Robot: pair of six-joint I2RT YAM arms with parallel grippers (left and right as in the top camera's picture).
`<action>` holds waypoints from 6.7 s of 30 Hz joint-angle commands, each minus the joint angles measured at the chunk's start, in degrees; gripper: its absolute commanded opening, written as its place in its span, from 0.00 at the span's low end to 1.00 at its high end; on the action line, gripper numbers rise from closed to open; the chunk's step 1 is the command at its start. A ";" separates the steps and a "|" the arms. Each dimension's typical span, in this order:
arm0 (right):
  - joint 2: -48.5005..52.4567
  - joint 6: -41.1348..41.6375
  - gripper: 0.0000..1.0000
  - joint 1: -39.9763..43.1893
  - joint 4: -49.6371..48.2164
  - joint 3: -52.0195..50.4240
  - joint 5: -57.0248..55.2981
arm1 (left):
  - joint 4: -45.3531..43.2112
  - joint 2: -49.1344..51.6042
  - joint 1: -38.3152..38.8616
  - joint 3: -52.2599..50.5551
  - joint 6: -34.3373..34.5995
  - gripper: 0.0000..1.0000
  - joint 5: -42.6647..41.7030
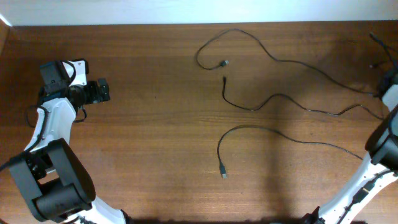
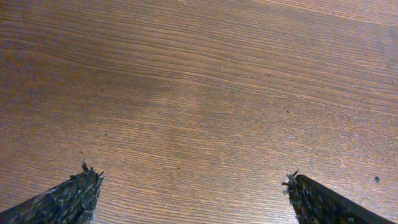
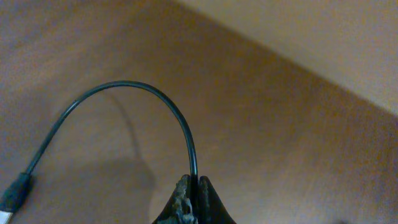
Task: Untangle cables
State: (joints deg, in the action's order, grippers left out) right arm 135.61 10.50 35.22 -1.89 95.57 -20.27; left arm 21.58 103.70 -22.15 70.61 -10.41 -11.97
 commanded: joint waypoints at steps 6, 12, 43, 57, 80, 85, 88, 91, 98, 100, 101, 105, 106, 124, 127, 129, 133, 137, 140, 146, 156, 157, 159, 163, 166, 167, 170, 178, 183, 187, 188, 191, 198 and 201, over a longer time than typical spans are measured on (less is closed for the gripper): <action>0.83 0.04 0.05 10.29 0.31 0.24 7.85 | -0.04 -1.51 -0.26 0.57 0.52 0.99 -0.22; 0.48 0.04 0.99 10.38 0.07 0.26 21.07 | -0.04 -1.51 -0.24 0.57 0.52 0.99 -0.20; -24.63 -11.34 0.99 -45.00 48.46 0.44 24.11 | -0.04 -1.51 -0.24 0.57 0.52 1.00 -0.22; -24.57 -11.37 0.99 -45.07 48.83 0.22 24.13 | -0.02 -1.51 -0.26 0.57 0.52 0.99 -0.20; -24.57 -11.37 0.99 -45.07 48.83 0.22 24.13 | 0.13 -5.33 -0.24 0.57 0.52 1.00 -0.22; -24.57 -11.37 0.99 -45.07 48.83 0.22 24.13 | 0.11 -13.05 4.31 0.57 0.50 0.99 2.89; -24.57 -11.37 0.99 -45.07 48.83 0.22 24.13 | 0.11 -17.27 8.72 0.15 0.50 0.99 8.90; -24.57 -11.37 0.99 -45.07 48.83 0.22 24.13 | -0.17 -22.51 11.19 -2.58 0.52 0.99 9.84; -24.57 -11.37 0.99 -45.07 48.83 0.22 24.13 | -35.01 -44.59 15.52 -29.77 0.52 0.99 4.59; -24.57 -11.37 0.99 -45.07 48.83 0.22 24.13 | -42.99 -50.27 15.52 -35.45 0.52 0.99 0.94; -24.57 -11.37 0.99 -45.07 48.83 0.22 24.13 | -46.95 -53.86 15.52 -38.58 0.52 0.99 -0.17; -24.57 -11.37 0.99 -45.07 48.83 0.22 24.13 | -50.25 -64.76 15.52 -44.59 0.59 0.99 -0.33; -24.57 -11.37 0.99 -45.07 48.83 0.22 24.13 | -50.31 -66.82 15.52 -45.38 1.27 0.99 -0.33; -24.57 -11.37 0.99 -45.07 48.83 0.22 24.13 | -48.63 -92.80 14.47 -69.81 1.49 0.99 -5.60; -24.57 -11.37 0.99 -45.07 48.83 0.22 24.13 | -34.01 -97.83 14.49 -69.83 1.11 0.99 -5.57; -24.57 -11.37 0.99 -45.07 48.83 0.22 24.13 | -26.23 -101.33 14.49 -69.99 1.14 1.00 -3.96; -24.57 -11.37 0.99 -45.07 48.83 0.22 24.13 | -17.62 -103.41 14.88 -70.05 1.40 0.99 1.36; -24.57 -11.37 0.99 -45.07 48.83 0.22 24.13 | -17.62 -103.41 15.30 -70.05 1.36 0.99 2.36; -24.57 -11.37 0.99 -45.07 48.83 0.22 24.13 | -17.64 -103.41 15.30 -70.05 1.36 0.99 2.36; -24.57 -11.37 0.99 -45.07 48.83 0.22 24.13 | -17.66 -103.41 15.30 -70.05 1.36 0.99 2.36; -24.57 -11.37 0.99 -45.07 48.83 0.22 24.13 | -17.64 -103.41 15.30 -70.05 1.38 0.99 2.36; -24.57 -11.37 0.99 -45.07 48.83 0.22 24.13 | -17.66 -103.41 15.30 -70.05 1.36 0.99 2.36; -24.57 -11.37 0.99 -44.96 48.85 0.22 24.13 | -17.66 -103.41 15.30 -70.05 1.36 0.99 2.36; -24.61 -10.69 0.99 -45.44 49.05 0.22 24.55 | -17.66 -103.41 15.30 -70.05 1.36 0.99 2.36; -25.18 -10.71 0.99 -47.28 49.09 0.20 24.24 | -17.66 -103.41 15.30 -70.05 1.36 0.99 2.36; -25.55 -10.71 0.99 -47.65 49.07 0.11 24.06 | -17.66 -103.41 15.30 -70.05 1.36 0.99 2.36; -28.30 -10.69 0.99 -47.95 48.98 -0.90 24.09 | -17.64 -103.41 15.30 -70.05 1.36 0.99 2.36; -50.82 -5.60 0.99 -47.84 27.85 -28.96 18.14 | -17.66 -103.41 15.30 -70.05 1.38 0.99 2.36; -68.46 -5.77 0.99 -45.48 -1.22 -55.60 18.08 | -17.66 -103.41 15.30 -70.05 1.36 0.99 2.36; -81.83 -5.77 0.99 -44.02 -19.89 -75.23 18.05 | -17.66 -103.41 15.30 -70.05 1.38 0.99 2.36; -83.89 -5.75 0.99 -43.74 -21.31 -77.44 18.05 | -17.66 -103.41 15.30 -70.05 1.36 0.99 2.36; -92.61 -5.75 0.99 -42.16 -23.65 -84.89 18.05 | -17.66 -103.41 15.30 -70.05 1.38 0.99 2.36; -117.00 -5.57 0.99 -37.44 -13.90 -95.23 18.29 | -17.66 -103.41 15.30 -70.05 1.36 0.99 2.36; -123.19 -5.57 0.99 -36.22 -7.48 -95.23 18.27 | -17.64 -103.41 15.30 -70.05 1.36 1.00 2.36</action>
State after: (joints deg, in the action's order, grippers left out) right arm 15.88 4.49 -1.96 -11.35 0.60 -1.72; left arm 3.60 0.58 -7.14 0.71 -8.95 -10.02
